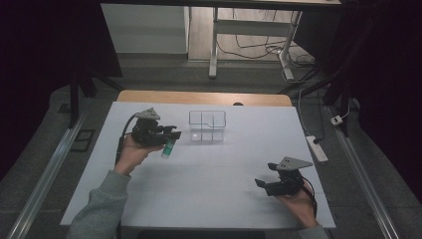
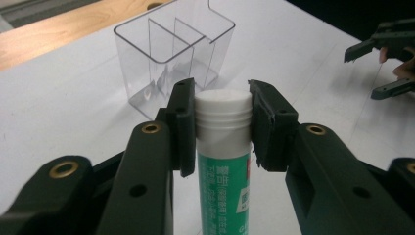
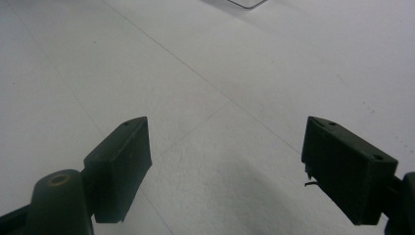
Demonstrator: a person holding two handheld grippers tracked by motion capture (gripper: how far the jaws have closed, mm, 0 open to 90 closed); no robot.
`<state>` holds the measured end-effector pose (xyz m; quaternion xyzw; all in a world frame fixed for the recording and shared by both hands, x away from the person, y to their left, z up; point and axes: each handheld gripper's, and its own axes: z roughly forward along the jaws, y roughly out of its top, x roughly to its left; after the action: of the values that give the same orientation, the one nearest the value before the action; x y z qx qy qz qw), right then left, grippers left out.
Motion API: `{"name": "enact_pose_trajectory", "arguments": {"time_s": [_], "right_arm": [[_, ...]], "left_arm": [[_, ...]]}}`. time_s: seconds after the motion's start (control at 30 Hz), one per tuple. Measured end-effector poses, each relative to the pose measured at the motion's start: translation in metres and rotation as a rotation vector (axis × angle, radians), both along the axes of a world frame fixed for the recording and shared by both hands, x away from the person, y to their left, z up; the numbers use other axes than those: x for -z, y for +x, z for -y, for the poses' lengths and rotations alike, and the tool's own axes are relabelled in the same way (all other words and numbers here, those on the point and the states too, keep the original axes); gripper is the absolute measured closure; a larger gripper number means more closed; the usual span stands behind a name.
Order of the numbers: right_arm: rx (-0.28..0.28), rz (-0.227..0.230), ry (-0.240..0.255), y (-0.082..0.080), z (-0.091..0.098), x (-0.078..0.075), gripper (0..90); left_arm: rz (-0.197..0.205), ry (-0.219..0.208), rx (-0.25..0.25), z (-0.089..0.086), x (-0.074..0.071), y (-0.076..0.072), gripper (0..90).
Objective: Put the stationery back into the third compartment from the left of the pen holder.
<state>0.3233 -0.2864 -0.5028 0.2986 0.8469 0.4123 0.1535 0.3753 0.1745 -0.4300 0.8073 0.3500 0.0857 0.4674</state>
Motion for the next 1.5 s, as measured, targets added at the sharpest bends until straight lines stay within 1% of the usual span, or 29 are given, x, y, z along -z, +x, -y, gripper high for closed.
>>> {"name": "enact_pose_trajectory", "arguments": {"time_s": [0.23,0.43,0.53,0.67,0.83,0.97,1.07,1.13,1.27,1.5], "right_arm": [[0.0,0.001,0.001,0.0,0.0,0.0,18.0],[0.0,0.002,0.001,0.0,0.0,0.0,18.0],[0.002,0.003,0.006,0.0,0.0,-0.001,18.0],[0.003,0.003,0.006,0.0,0.0,-0.001,18.0],[0.005,0.003,0.007,0.0,0.0,-0.001,18.0],[0.002,0.003,0.012,0.0,0.001,-0.001,18.0],[0.001,0.002,0.015,-0.001,0.001,-0.001,18.0],[0.002,0.002,0.016,-0.001,0.001,-0.002,18.0],[0.002,0.002,0.021,-0.001,0.001,-0.001,18.0],[0.001,0.0,0.018,-0.001,0.001,-0.001,18.0]], "left_arm": [[0.028,-0.023,0.003,0.0,-0.002,-0.002,64.1],[0.045,-0.057,0.006,0.001,-0.004,-0.003,64.1],[0.054,-0.064,0.011,0.005,-0.006,-0.003,64.1],[0.085,-0.064,0.025,0.012,-0.013,-0.002,64.1],[0.105,-0.084,0.031,0.022,-0.02,0.001,64.1],[0.116,-0.08,0.04,0.03,-0.026,0.005,64.1],[0.12,-0.09,0.045,0.035,-0.029,0.007,64.0],[0.125,-0.089,0.047,0.039,-0.031,0.009,64.0],[0.128,-0.085,0.054,0.044,-0.032,0.012,64.0],[0.127,-0.091,0.054,0.049,-0.032,0.017,64.0]]}}
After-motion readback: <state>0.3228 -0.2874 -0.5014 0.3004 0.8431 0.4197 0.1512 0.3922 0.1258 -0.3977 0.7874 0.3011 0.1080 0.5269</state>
